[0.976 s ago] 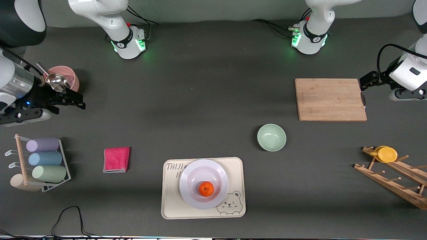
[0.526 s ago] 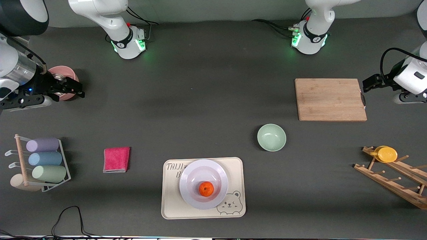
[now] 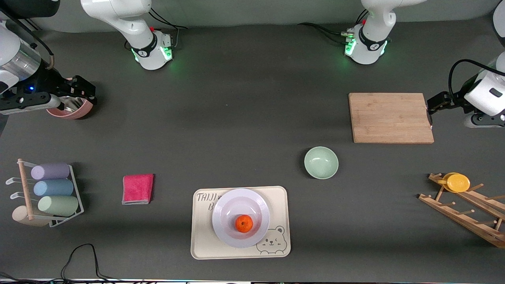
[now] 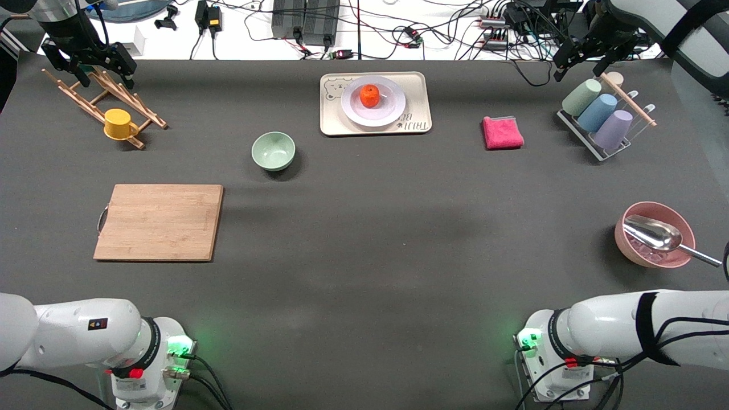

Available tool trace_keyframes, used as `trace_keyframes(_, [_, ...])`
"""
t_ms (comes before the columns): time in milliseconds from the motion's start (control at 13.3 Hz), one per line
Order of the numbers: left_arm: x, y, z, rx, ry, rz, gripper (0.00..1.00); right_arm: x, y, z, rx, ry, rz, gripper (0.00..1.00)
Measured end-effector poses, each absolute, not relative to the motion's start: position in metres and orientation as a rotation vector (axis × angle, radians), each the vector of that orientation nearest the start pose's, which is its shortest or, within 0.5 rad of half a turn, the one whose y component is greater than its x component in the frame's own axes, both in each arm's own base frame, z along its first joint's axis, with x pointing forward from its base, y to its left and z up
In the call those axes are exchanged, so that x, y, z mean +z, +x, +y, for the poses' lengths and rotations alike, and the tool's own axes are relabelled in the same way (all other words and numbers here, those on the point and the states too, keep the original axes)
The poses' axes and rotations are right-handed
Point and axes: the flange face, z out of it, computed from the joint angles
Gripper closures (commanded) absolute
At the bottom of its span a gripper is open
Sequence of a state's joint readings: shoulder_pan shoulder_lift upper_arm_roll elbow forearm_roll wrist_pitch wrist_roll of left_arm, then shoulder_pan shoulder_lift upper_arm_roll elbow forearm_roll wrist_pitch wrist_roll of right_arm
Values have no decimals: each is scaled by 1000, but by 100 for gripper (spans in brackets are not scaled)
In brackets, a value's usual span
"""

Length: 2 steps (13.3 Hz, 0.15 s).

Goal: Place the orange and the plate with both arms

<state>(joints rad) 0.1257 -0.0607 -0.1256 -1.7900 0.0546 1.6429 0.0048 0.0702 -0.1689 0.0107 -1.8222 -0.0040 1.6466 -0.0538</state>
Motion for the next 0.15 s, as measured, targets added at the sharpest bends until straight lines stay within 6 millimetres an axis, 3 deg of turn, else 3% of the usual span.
trace_keyframes(150, [562,536,4,127,-3078,16,0,598,503,42,20,-3140,-215,0])
